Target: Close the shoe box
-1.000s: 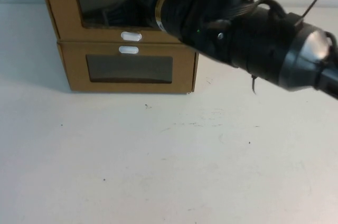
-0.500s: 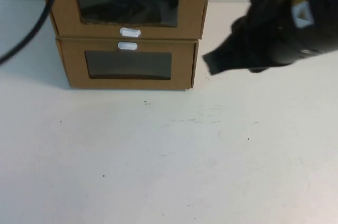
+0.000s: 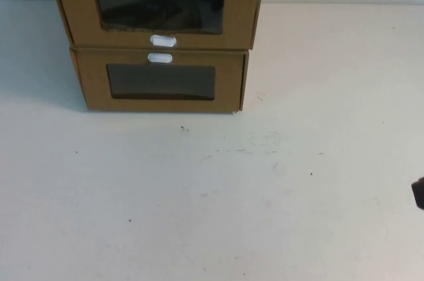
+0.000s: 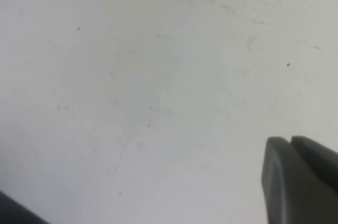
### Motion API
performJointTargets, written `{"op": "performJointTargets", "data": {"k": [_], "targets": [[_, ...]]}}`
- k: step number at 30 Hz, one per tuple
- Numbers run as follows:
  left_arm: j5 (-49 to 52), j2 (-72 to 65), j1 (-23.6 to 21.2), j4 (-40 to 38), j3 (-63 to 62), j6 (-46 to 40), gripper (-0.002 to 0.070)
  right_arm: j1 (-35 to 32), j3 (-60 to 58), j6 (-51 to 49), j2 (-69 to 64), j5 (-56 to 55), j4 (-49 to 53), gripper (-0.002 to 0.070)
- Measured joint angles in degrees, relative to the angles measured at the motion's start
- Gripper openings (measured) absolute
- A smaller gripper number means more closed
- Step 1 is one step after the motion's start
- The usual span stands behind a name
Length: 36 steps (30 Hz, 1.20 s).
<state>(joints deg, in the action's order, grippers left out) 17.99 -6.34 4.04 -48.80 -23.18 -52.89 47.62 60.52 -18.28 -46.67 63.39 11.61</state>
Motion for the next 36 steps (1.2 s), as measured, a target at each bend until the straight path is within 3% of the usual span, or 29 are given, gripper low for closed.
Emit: {"op": "performJointTargets", "data": {"k": [4,14,23,30,36], "targets": [[-3.9,6.8,0.0,-0.4,9.9,-1.1,-0.0002,0.0,-5.0,-1.2,3.3,-2.5,-0.7,-0.0011],[-6.9,7.0,0.0,-1.0,23.6,3.5,-0.0002,0.0,-13.4,-1.7,10.2,-15.1,-1.9,-0.0011],[-5.7,7.0,0.0,-1.1,24.7,5.0,-0.0002,0.0,-21.6,-1.9,14.4,-28.1,-6.0,-0.0011],[-5.4,7.0,0.0,-1.1,24.7,5.0,-0.0002,0.0,-22.1,-1.9,14.5,-27.2,-10.4,-0.0011],[-5.4,7.0,0.0,-1.1,24.7,5.0,-0.0002,0.0,-22.1,-1.8,14.5,-26.7,-7.2,-0.0011]]}}
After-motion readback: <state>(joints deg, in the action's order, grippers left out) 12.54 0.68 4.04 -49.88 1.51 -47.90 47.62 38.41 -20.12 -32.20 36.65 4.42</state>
